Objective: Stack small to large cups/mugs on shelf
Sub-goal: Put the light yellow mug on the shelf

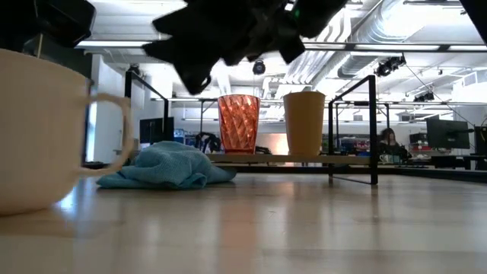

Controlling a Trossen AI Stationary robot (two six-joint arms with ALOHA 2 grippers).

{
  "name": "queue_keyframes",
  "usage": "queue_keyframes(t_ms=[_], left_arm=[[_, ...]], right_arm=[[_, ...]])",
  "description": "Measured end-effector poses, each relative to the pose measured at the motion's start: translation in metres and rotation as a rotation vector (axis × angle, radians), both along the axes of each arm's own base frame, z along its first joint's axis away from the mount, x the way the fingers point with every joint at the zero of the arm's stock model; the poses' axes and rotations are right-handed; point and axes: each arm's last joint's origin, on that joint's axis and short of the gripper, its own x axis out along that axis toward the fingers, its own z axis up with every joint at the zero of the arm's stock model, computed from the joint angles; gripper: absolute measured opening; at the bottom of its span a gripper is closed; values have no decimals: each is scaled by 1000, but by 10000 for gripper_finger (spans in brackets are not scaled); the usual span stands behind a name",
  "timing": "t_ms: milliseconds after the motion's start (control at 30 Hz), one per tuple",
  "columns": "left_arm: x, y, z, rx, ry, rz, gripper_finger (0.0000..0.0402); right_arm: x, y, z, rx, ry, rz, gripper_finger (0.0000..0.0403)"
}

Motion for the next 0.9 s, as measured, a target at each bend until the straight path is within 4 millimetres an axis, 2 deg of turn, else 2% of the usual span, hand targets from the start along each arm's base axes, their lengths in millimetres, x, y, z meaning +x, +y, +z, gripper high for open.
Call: queue_keyframes(t_ms=[100,300,467,600,767,900], left_arm=[[0,0,0,18,5,-65,7],[4,11,0,61,21,-125,21],[15,29,0,113,7,-172,8],[28,45,1,136,-24,-239,5],[39,65,2,143,-50,-282,28],[43,73,3,121,-58,-313,45]], right_arm=[[-7,-6,15,-22,-12,16,130],[-23,-19,48,-71,-46,28,130],[-37,-27,66,-100,-42,26,130],[-44,-31,72,-131,-20,20,130],[-49,-32,67,-159,36,25,130],[-52,-32,63,-175,79,41,130]])
